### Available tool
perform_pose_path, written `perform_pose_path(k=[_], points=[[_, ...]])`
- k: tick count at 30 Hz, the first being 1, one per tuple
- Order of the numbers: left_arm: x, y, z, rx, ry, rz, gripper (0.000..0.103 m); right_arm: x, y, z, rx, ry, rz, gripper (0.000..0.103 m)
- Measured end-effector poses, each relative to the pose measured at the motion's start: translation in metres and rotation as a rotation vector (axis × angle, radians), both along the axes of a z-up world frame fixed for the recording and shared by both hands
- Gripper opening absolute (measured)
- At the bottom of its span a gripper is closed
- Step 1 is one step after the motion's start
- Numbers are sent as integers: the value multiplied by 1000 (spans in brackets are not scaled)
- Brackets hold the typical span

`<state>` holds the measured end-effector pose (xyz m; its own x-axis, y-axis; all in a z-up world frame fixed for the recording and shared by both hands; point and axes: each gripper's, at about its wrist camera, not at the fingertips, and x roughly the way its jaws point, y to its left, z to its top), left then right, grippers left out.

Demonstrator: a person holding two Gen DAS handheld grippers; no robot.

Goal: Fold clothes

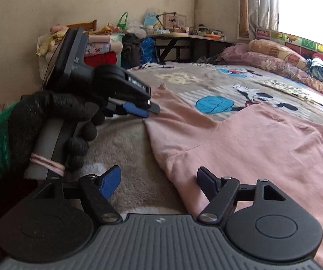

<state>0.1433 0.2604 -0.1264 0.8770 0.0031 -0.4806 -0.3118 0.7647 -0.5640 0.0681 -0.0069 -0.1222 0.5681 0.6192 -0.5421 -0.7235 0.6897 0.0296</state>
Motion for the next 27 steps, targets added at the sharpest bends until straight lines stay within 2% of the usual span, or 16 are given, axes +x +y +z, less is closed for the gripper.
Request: perform_pose_path(k=[2,4,7,9,10,11,12,13,15,17,18,20,22,24,26,27], points=[[0,2,11,-24,-54,-34,22,-10,1,-6,-27,-21,8,76],[8,0,19,-34,-86,-111,22,-19,1,-5,-38,-34,0,76],[27,-10,22,-32,-74,-229,25,-35,13,4,-52,-109,-17,75],[39,-6,14,-51,-43,-253,26,-34,24,10,-54,-158,-19,76],[46,-4,10,-61,-25,-261,32,-29,30,12,-57,-177,-17,78],[54,4,-2,-82,19,-233,37,-25,36,14,-61,-193,-15,79],[56,12,-7,-93,37,-187,29,-21,42,13,-68,-187,-14,80],[54,20,-10,-131,27,-158,26,-15,48,10,-69,-170,-10,80],[52,36,-14,-200,7,-102,26,-10,54,2,-74,-115,30,81],[51,35,-7,-165,3,-102,27,-12,56,-3,-79,-99,54,82],[51,34,-4,-174,-11,-109,29,-15,56,-3,-81,-104,55,82],[52,32,1,-184,-54,-140,49,-18,56,-4,-85,-114,55,83],[55,37,1,-199,-57,-100,49,-20,56,-5,-83,-121,55,83],[61,56,-6,-254,-46,-18,49,-20,56,-6,-76,-120,54,83],[61,68,-8,-324,-59,10,49,-21,56,-6,-73,-115,52,83],[61,68,-2,-333,-72,1,49,-21,56,-6,-73,-111,50,83]])
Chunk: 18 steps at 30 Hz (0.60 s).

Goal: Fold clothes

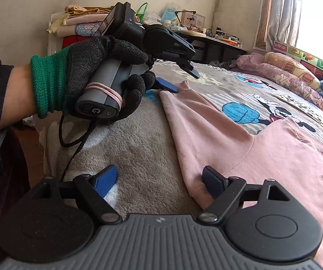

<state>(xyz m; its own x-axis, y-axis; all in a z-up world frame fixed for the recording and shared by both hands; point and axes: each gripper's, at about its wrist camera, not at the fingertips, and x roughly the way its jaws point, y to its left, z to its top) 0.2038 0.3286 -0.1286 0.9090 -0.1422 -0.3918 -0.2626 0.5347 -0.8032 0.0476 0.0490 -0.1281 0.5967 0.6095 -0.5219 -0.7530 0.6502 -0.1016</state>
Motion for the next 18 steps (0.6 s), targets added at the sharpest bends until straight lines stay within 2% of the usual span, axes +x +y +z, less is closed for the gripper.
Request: perform_pose_path(k=[3,4,5,8,11,13,16,18], points=[[2,-5,12,-2,-49,-42,55,3,-1,0,8,14,-10,83],[7,-7,11,-2,-31,-44,58,4,-1,0,9,13,-11,83],[13,-8,6,16,21,-26,58,5,0,0,9,12,-13,84],[15,-11,6,41,29,-9,57,10,2,0,8,13,-20,84],[13,-30,30,109,-53,-108,57,11,3,4,-3,21,-26,84],[13,-45,38,138,-78,-214,57,7,2,8,-14,12,-30,84],[19,-58,27,-25,-95,-447,57,-4,-5,12,6,2,-47,84],[22,-72,20,-112,-89,-593,66,-5,-9,11,22,-3,-71,84]])
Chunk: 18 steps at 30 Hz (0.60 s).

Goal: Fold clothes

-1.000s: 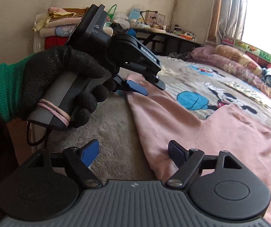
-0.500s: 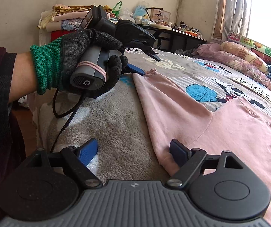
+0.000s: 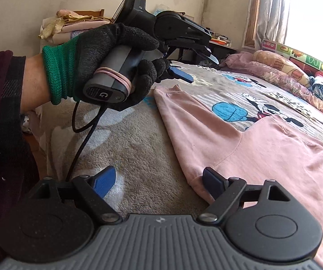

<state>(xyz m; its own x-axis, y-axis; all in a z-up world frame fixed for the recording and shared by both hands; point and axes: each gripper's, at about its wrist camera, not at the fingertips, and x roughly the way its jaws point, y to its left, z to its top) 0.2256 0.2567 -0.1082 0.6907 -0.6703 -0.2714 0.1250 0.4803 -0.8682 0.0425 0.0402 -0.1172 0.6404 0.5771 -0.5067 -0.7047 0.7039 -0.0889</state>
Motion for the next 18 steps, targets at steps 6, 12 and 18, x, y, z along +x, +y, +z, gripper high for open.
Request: perform_pose_path(k=[6,12,18], points=[[12,-32,-16,88,116,-100,71,10,2,-9,26,24,-22,90],[17,7,-15,121,72,293,66,10,2,-13,24,58,-7,95],[1,31,-6,102,29,552,66,6,2,-9,-10,63,8,95]])
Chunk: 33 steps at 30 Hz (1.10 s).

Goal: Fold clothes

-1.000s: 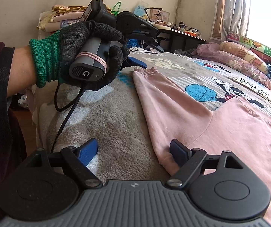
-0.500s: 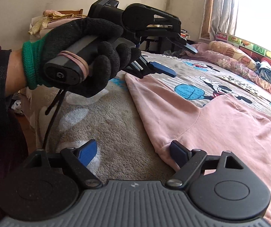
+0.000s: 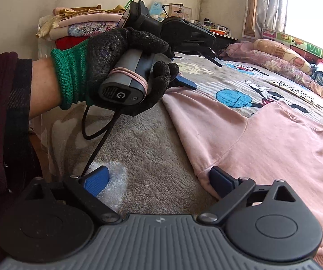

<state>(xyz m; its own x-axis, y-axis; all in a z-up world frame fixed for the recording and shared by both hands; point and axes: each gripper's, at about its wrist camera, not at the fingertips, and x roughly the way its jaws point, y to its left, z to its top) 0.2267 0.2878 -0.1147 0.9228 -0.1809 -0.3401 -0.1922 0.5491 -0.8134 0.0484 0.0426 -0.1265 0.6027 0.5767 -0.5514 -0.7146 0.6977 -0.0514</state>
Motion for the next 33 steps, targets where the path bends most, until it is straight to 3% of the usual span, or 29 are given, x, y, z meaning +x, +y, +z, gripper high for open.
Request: perform_pose_path(k=[4,7,12,17,20,22,28,33], points=[[-7,-5,15,21,-78,5,66,-13,-11,8,-22,-7,20,93],[-6,-18,21,6,-91,-31,67,-20,-34,15,3,0,-10,88],[0,-59,29,37,-75,-137,68,-3,-101,32,132,39,-198,82],[10,-122,29,197,32,-267,68,42,-185,50,262,79,-437,80],[9,-167,27,324,77,-366,68,76,-239,56,348,121,-559,80],[5,-194,22,363,77,-452,68,96,-264,57,384,138,-608,80],[1,-251,17,452,55,-577,68,167,-312,55,397,184,-681,79],[7,-264,11,439,60,-616,68,216,-327,59,396,201,-674,73]])
